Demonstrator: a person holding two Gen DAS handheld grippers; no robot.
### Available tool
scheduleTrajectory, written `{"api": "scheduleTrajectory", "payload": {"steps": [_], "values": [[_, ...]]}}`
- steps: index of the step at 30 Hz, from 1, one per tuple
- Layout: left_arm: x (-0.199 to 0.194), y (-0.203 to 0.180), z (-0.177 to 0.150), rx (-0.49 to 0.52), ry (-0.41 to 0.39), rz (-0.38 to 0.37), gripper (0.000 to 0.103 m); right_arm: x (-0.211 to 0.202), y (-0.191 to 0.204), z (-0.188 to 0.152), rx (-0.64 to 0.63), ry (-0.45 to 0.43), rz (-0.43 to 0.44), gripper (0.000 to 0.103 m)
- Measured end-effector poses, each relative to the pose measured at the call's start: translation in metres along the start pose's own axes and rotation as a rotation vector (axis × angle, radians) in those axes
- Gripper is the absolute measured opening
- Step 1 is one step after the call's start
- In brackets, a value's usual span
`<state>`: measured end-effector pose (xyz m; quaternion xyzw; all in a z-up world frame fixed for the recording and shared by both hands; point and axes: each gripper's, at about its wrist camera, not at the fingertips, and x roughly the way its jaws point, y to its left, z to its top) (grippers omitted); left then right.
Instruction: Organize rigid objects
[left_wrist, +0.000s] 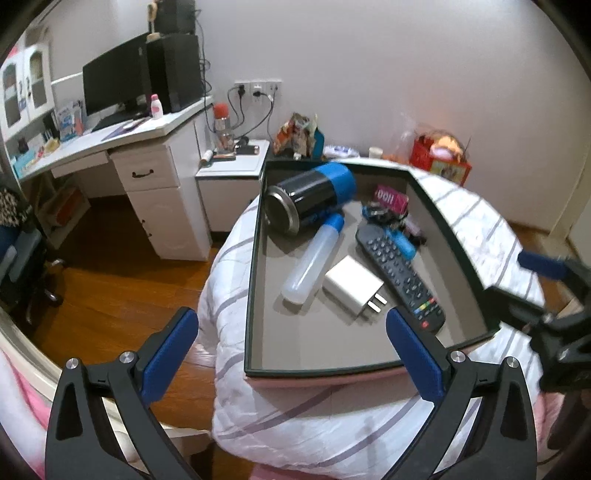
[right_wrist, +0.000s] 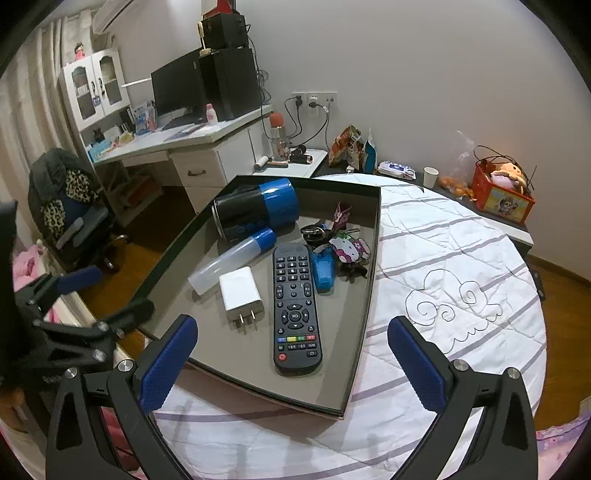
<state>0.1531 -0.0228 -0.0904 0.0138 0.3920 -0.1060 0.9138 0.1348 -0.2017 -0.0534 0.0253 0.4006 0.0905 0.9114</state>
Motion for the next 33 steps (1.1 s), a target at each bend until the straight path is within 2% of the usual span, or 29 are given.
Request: {"api": "scheduleTrajectory", "payload": {"steps": [3,11,17,19,25,29,33], "values": [[-0.001,0.005,-0.001,-0.031,-0.025,-0.013,0.103,0.000,0.002,-0.002,-0.001,-0.001,-0.002,0.103],[-0.004,0.005,-0.007,-0.041,-0.021,0.012,0.103,-0.007,0.001,-0.004,0.029,-0.030,-0.012,0.103],[-0.012,-0.002,-0.013,-0.023,-0.010,0.073,0.103,-0.011,0.002,-0.010,0.036,-0.018,-0.031,0.103],[-0.019,-0.006,-0.015,-0.021,-0.028,0.081,0.103,-0.013,0.003,-0.014,0.037,-0.018,-0.031,0.103],[-0.038,-0.018,-0.027,0.004,-0.051,0.027,0.103,-0.026,0.005,-0.026,0.046,-0.045,-0.035,0.103],[-0.046,-0.024,-0.033,0.028,-0.058,0.048,0.103,-0.034,0.005,-0.034,0.054,-0.064,-0.030,0.103],[-0.060,-0.025,-0.037,0.024,-0.109,0.105,0.103,-0.044,0.006,-0.040,0.052,-0.105,-0.018,0.103]]}}
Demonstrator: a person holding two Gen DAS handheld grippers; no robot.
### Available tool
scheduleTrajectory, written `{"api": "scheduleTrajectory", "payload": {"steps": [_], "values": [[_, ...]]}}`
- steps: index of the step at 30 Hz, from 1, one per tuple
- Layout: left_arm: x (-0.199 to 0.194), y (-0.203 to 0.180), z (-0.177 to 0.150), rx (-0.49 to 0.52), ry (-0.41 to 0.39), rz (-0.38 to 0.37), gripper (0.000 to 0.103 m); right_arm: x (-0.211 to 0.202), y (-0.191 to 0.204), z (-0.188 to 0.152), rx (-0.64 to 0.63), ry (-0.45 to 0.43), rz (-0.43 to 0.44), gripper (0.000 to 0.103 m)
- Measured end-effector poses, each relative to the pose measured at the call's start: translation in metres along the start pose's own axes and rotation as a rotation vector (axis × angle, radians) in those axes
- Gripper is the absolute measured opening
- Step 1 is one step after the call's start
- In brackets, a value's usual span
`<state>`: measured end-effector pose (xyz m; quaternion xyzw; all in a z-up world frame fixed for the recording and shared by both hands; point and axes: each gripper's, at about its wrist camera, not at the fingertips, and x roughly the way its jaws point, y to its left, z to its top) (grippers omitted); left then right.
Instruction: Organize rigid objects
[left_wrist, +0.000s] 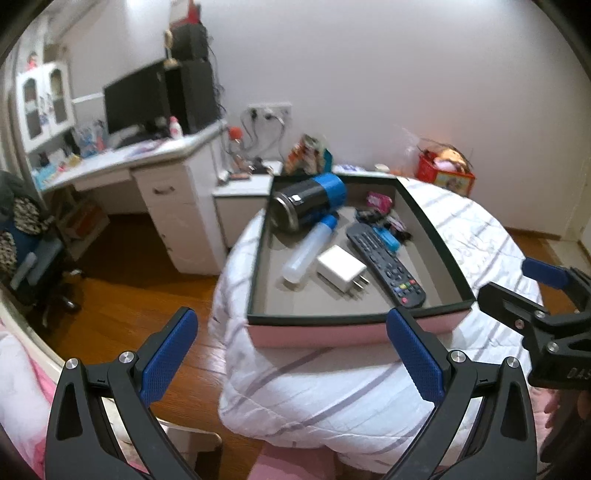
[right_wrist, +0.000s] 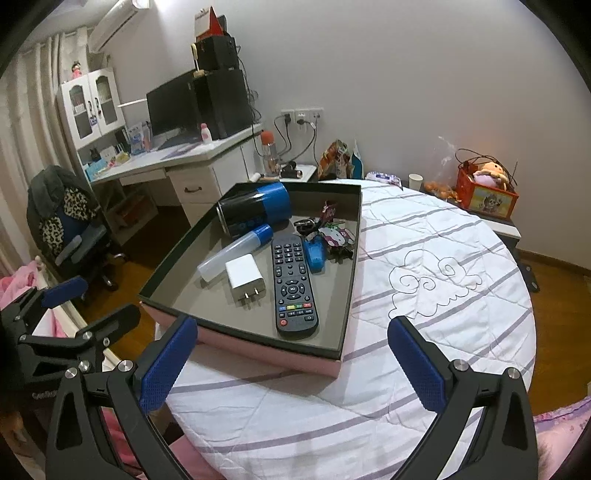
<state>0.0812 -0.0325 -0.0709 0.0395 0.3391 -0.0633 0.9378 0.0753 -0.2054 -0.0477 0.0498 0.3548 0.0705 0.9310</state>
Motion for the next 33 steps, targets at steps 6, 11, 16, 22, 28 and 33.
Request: {"api": "scheduleTrajectory", "payload": {"steps": [6,11,16,22,28,33], "values": [[-0.032,-0.003,-0.003,-0.031,-0.107,0.023,0.103,-0.017,0.001,-0.008,-0.010,-0.073,0.029,0.103],[-0.050,-0.010,-0.008,-0.055,-0.166,0.023,0.103,-0.030,0.002,-0.015,-0.027,-0.128,0.060,0.103],[-0.065,-0.017,-0.014,-0.028,-0.227,0.066,0.103,-0.049,0.006,-0.024,-0.097,-0.220,0.054,0.103],[-0.082,-0.016,-0.021,-0.026,-0.290,0.116,0.103,-0.063,0.010,-0.029,-0.153,-0.300,0.067,0.103],[-0.083,-0.012,-0.023,-0.033,-0.285,0.119,0.103,-0.067,0.010,-0.032,-0.122,-0.316,0.075,0.103],[-0.087,-0.014,-0.019,-0.025,-0.301,0.122,0.103,-0.076,0.005,-0.029,-0.063,-0.342,0.095,0.103]]}}
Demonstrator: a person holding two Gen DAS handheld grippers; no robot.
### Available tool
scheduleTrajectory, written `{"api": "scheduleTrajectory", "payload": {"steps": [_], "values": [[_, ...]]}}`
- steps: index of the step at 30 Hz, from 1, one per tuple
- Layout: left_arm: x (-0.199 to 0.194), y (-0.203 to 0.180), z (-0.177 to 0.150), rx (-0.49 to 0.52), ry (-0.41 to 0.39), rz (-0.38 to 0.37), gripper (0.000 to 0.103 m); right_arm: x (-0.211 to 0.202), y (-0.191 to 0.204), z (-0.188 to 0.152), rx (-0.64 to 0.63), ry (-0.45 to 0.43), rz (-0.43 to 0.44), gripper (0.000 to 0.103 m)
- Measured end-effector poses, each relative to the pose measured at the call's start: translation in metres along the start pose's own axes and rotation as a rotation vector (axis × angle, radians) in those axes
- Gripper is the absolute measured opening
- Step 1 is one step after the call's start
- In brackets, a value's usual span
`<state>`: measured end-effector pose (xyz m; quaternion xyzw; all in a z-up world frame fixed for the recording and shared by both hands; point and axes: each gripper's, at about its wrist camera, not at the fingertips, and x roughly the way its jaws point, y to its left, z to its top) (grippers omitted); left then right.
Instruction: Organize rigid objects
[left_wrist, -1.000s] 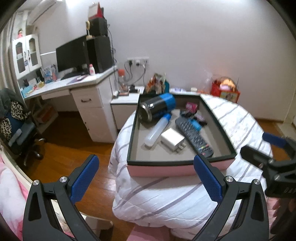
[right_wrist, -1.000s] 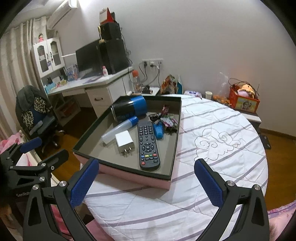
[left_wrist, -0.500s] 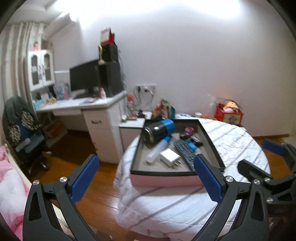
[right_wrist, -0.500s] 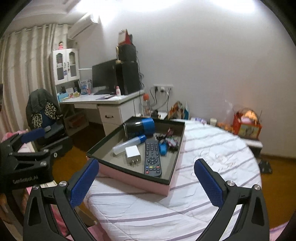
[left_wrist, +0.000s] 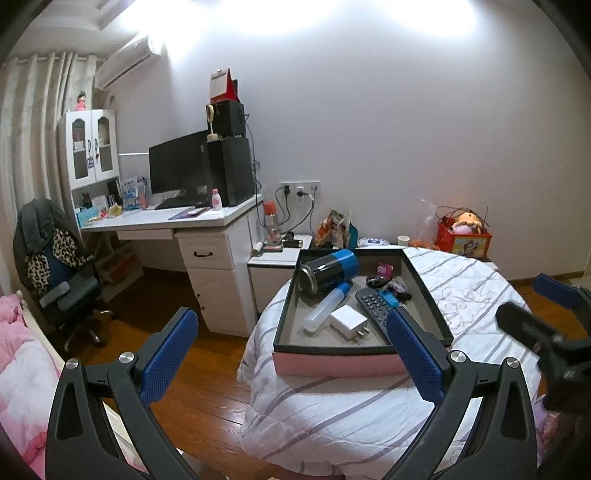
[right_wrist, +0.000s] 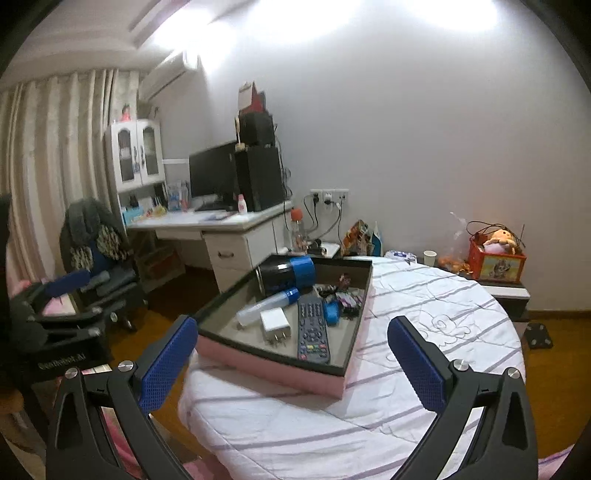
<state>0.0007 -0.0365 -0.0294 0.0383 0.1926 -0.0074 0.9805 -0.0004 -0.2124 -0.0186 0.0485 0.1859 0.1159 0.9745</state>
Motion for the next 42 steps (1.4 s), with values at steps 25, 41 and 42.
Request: {"api": "scheduleTrajectory", "payload": {"steps": [25,41,42], "values": [[0.012,0.001,0.001,-0.059,0.020,-0.037,0.103,0.006,-0.011,0.006,-0.020,-0.006,-0.129,0.103],[0.013,-0.004,-0.002,-0.054,0.001,-0.019,0.103,0.004,-0.016,0.004,-0.029,-0.041,-0.086,0.103],[0.012,-0.004,-0.002,-0.054,-0.006,-0.013,0.103,0.004,-0.016,0.004,-0.026,-0.039,-0.083,0.103]]}}
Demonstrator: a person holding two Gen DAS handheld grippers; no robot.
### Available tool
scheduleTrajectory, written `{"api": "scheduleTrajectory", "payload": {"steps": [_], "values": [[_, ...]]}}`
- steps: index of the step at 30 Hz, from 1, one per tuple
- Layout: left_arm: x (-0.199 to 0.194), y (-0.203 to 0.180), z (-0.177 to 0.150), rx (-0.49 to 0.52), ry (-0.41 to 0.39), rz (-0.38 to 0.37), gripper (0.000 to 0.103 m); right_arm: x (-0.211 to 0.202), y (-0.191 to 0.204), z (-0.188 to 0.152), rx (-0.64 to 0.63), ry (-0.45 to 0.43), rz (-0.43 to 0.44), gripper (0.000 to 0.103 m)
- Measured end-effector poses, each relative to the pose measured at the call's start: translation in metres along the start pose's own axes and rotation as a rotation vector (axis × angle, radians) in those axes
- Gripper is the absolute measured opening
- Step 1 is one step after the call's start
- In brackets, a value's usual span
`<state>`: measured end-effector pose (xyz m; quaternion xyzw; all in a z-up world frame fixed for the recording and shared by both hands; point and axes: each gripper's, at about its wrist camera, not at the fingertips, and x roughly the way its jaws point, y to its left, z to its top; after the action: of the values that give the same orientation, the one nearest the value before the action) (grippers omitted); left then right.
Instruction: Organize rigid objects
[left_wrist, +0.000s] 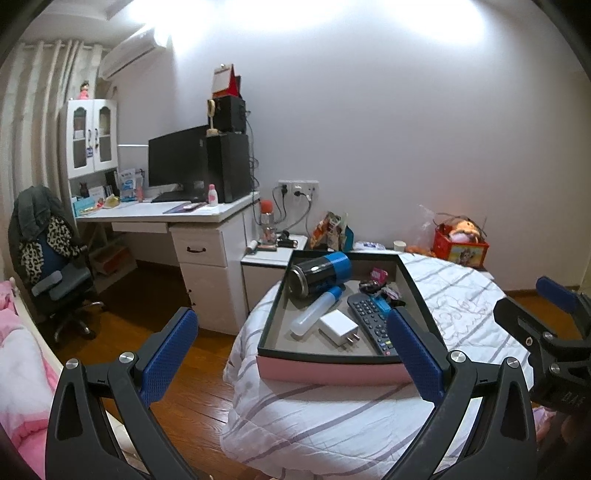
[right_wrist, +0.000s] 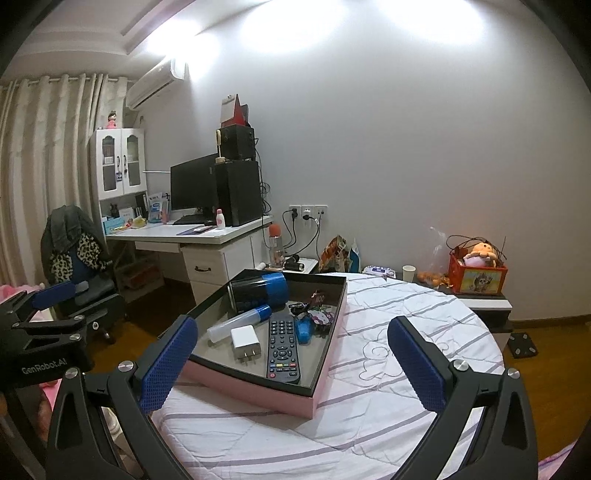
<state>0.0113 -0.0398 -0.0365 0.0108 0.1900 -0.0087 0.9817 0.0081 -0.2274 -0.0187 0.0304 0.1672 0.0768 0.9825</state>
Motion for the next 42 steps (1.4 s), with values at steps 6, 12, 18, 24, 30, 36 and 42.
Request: {"api": "scheduleTrajectory", "payload": {"steps": [6,12,18,24,30,36,42], "values": [[0.001,-0.004,-0.002,0.025,-0.003,0.010,0.103,0.002,-0.001,0.001,0.006,0.000,0.007,0.103],[0.003,-0.006,-0.001,0.035,0.004,0.017,0.103,0.003,-0.002,0.001,0.011,-0.001,0.010,0.103],[0.004,-0.006,-0.001,0.042,0.009,0.013,0.103,0.002,-0.001,0.002,0.016,-0.003,0.018,0.103],[0.003,-0.010,-0.002,0.057,0.016,0.005,0.103,0.001,0.001,0.002,0.015,-0.002,0.012,0.103],[0.003,-0.011,-0.001,0.057,0.016,0.006,0.103,-0.001,0.000,0.001,0.020,0.001,0.008,0.103],[0.003,-0.014,-0.001,0.060,0.022,0.002,0.103,-0.001,0.000,0.001,0.020,0.000,0.008,0.103],[0.004,-0.015,0.000,0.063,0.025,0.001,0.103,-0.002,0.000,-0.003,0.019,0.015,0.007,0.103]]}}
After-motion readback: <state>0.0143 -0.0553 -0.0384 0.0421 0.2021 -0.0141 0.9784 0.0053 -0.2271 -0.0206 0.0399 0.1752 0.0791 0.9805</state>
